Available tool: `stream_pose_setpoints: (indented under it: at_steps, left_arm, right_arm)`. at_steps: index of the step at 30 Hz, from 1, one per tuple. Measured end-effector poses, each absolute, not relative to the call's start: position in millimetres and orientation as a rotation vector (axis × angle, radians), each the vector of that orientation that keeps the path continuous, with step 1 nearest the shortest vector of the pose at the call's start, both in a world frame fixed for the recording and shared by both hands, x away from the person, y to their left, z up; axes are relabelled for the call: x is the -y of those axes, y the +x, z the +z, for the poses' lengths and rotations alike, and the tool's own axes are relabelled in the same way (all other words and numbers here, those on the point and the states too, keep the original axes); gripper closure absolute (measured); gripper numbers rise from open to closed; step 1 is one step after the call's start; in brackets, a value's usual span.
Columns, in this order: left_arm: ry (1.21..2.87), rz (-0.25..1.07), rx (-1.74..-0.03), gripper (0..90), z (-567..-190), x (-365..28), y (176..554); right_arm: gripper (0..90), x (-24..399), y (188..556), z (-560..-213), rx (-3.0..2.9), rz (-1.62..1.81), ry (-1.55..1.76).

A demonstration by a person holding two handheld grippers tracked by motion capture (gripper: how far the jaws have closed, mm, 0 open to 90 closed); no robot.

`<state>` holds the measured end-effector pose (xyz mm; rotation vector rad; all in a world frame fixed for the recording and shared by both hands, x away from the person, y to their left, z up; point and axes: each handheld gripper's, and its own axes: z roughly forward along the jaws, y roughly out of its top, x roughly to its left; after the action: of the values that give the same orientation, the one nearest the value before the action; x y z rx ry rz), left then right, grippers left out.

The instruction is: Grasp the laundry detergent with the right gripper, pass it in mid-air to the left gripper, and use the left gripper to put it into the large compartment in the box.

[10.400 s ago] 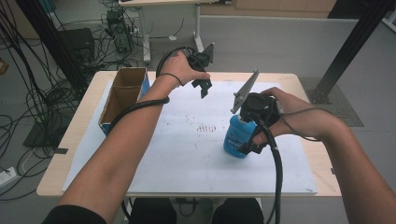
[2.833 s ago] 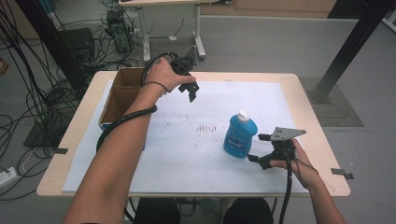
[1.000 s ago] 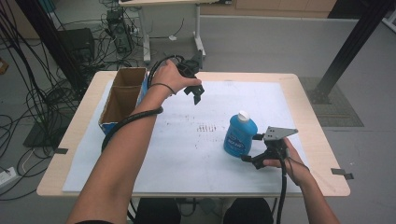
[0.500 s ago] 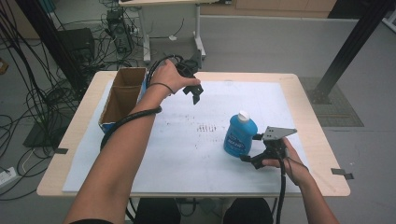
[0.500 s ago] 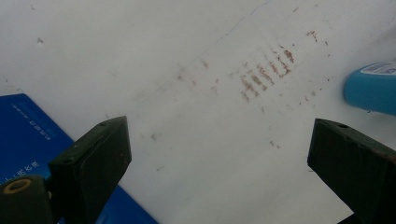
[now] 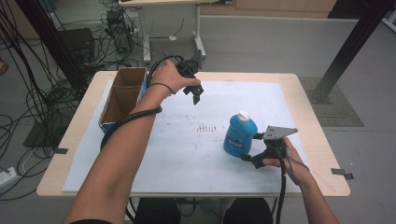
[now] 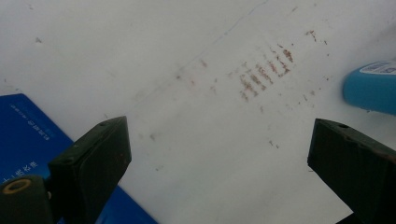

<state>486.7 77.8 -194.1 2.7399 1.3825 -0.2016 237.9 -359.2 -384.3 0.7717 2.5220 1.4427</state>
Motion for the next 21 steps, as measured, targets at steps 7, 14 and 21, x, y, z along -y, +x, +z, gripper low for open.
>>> stream_pose_setpoints:
  at_steps: [7,14,21]
  left_arm:
    - [2.744,-0.206,-1.38,6.5,-195.0,-76.9,487.1]
    - [2.745,-0.204,-1.373,6.5,-194.5,-76.4,486.9]
    - [2.74,-0.207,-1.378,6.5,-194.5,-79.1,487.0]
  right_arm:
    - [3.2,359.5,237.4,-383.8,-2.523,1.438,0.776]
    - [3.3,359.6,237.3,-384.0,-2.519,1.441,0.776]
    - [3.3,359.4,237.1,-384.7,-2.518,1.441,0.779]
